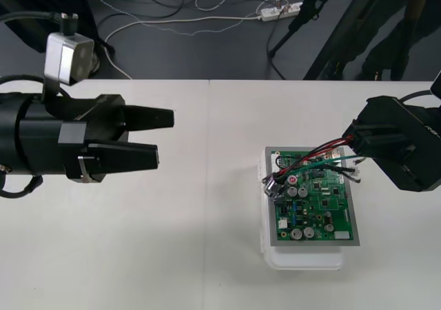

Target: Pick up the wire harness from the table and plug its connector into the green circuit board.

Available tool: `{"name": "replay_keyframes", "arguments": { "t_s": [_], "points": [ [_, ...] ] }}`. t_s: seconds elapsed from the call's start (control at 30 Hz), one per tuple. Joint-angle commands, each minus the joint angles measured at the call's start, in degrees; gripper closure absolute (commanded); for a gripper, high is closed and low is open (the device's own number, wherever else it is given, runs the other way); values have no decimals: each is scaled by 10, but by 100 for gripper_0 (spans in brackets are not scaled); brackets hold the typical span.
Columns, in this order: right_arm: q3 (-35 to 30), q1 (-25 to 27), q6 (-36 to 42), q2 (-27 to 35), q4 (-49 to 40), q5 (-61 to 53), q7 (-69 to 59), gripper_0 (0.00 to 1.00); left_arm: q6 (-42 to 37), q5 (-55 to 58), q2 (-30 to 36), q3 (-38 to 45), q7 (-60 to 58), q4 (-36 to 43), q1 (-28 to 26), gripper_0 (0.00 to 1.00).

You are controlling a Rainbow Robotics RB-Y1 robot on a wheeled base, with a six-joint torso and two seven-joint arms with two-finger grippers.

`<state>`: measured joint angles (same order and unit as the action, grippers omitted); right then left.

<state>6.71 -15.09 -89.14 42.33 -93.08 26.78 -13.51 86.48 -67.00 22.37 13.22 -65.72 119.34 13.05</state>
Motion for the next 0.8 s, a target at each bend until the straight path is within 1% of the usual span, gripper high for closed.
{"name": "replay_keyframes", "arguments": {
  "t_s": [0.03, 0.23, 0.4, 0.53, 0.8],
  "points": [
    [-28, 20, 41, 20, -47, 9, 30, 100, 35, -2, -40, 44, 57, -28, 48, 0],
    [-51, 52, 121, 21, -112, 54, 35, 100, 35, -23, -41, 55, 76, -31, 67, 0],
    [-51, 71, 182, 21, -156, 73, 35, 100, 35, -52, -42, 60, 120, -34, 87, 0],
    [-51, 83, 224, 20, -185, 100, 35, 100, 35, -52, -43, 57, 166, -50, 91, 0],
    [-49, 90, 265, 20, -210, 122, 35, 100, 35, -30, -42, 44, 253, -105, 101, 0]
  ]
}}
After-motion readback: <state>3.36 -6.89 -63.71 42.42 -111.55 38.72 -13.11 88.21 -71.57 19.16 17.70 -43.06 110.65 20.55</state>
